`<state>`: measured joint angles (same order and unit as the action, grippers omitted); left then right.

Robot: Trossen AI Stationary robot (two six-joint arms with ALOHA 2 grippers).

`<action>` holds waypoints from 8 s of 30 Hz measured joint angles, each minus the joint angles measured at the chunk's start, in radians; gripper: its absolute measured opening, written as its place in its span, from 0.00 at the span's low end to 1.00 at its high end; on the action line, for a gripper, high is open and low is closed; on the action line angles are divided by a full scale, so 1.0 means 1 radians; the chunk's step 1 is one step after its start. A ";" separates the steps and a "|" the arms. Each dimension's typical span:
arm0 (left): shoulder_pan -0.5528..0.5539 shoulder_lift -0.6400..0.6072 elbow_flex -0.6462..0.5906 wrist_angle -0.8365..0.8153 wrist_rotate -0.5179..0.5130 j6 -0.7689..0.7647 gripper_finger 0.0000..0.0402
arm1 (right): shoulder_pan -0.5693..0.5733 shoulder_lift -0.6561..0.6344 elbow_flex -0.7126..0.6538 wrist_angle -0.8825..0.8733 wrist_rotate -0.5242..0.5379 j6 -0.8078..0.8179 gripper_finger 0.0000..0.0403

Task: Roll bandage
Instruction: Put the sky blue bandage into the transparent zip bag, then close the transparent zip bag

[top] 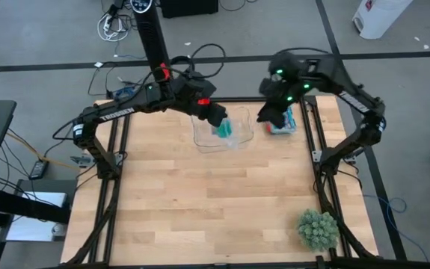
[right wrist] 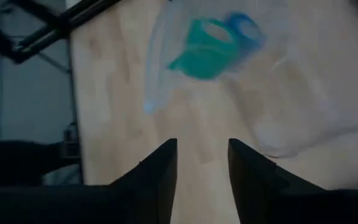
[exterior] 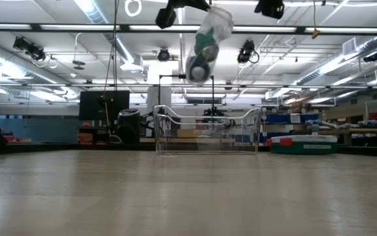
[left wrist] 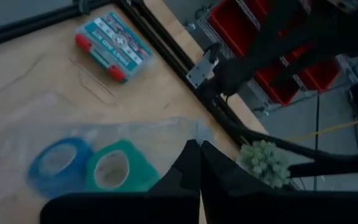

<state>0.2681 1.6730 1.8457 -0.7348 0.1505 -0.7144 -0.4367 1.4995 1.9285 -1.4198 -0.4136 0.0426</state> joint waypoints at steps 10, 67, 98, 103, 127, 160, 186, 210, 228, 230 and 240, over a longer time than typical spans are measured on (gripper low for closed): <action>0.063 0.000 0.077 0.098 -0.006 -0.060 0.01 | 0.011 -0.173 -0.136 0.246 0.145 -0.039 0.32; 0.086 0.000 0.077 0.566 -0.256 -0.243 0.00 | 0.052 -0.453 -0.604 0.929 0.391 -0.050 0.35; 0.099 0.000 0.076 0.495 0.081 0.174 0.23 | 0.038 -0.489 -0.602 0.853 0.202 -0.065 0.01; 0.112 0.000 0.076 0.488 0.140 0.241 0.40 | 0.022 -0.479 -0.514 0.662 0.148 -0.079 0.00; -0.040 0.003 0.211 0.015 0.045 0.509 0.48 | 0.095 -0.107 -0.269 0.532 0.007 -0.232 0.00; -0.096 0.066 0.211 -0.163 -0.137 0.528 0.02 | 0.166 -0.010 -0.207 0.558 0.006 -0.195 0.14; -0.122 0.020 0.211 -0.060 -0.266 0.478 0.00 | 0.093 -0.098 -0.242 0.619 0.021 -0.130 0.20; -0.157 0.004 0.211 0.021 -0.263 0.504 0.01 | 0.104 -0.155 -0.244 0.758 0.015 -0.154 0.21; -0.151 -0.016 0.216 0.049 -0.256 0.460 0.14 | 0.111 -0.131 -0.244 0.740 -0.002 -0.159 0.00; -0.150 -0.021 0.227 0.058 -0.257 0.453 0.21 | 0.111 -0.131 -0.244 0.741 -0.001 -0.159 0.00; -0.150 -0.012 0.233 0.091 -0.262 0.511 0.39 | 0.111 -0.127 -0.244 0.751 0.001 -0.164 0.00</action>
<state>0.1181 1.6607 2.0785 -0.6433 -0.1119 -0.2034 -0.3252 1.3724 1.6848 -0.6692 -0.4125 -0.1219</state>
